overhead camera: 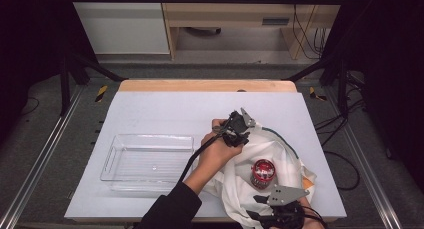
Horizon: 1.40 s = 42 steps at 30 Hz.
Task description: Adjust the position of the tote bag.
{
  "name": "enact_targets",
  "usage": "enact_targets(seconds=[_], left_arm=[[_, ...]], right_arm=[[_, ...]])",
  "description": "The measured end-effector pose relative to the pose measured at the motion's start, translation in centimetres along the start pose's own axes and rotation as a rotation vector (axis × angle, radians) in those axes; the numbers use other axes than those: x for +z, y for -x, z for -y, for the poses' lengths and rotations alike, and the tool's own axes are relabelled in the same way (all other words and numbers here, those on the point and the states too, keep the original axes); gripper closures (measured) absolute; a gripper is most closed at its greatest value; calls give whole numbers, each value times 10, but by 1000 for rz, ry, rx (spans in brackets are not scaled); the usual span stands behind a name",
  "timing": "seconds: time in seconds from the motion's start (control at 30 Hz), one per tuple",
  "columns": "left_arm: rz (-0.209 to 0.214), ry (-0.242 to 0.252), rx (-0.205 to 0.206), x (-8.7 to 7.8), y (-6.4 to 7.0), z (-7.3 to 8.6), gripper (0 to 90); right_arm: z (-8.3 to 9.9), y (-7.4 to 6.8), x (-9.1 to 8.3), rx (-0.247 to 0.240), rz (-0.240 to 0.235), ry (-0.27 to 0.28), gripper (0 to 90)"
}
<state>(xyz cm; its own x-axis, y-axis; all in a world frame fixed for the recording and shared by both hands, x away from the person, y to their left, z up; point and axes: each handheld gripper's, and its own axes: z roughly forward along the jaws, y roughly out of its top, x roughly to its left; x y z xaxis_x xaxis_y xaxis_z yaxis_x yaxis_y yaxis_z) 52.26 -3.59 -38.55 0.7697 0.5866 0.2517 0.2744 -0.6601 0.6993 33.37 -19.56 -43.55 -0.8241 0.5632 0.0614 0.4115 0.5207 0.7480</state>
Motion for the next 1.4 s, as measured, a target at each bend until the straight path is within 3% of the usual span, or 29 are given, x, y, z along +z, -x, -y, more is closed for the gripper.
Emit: enact_targets(seconds=[0.17, 0.4, 0.53, 0.9, 1.1, 1.27, 1.4], left_arm=[[3, 38, 5, -17, -1, -4, 486], [14, 8, 14, -18, -2, -2, 428], [20, 24, 16, -22, -1, -3, 407], [6, 78, 4, -62, -9, -3, 243], [10, 100, -30, -92, -14, 11, 186], [22, 110, -33, -112, -19, 29, 138], [13, 120, -68, -126, -27, 49, 129]], right_arm=[[-2, 5, -3, 17, 42, 16, 387], [-2, 3, 0, 6, 36, 5, 346], [-4, 2, 1, 9, 52, 3, 313], [-29, 17, -24, 0, 158, 4, 206], [-49, 31, -35, 2, 189, -1, 131], [-70, 48, -43, 9, 221, -14, 160], [-89, 58, -46, 3, 250, -42, 214]])
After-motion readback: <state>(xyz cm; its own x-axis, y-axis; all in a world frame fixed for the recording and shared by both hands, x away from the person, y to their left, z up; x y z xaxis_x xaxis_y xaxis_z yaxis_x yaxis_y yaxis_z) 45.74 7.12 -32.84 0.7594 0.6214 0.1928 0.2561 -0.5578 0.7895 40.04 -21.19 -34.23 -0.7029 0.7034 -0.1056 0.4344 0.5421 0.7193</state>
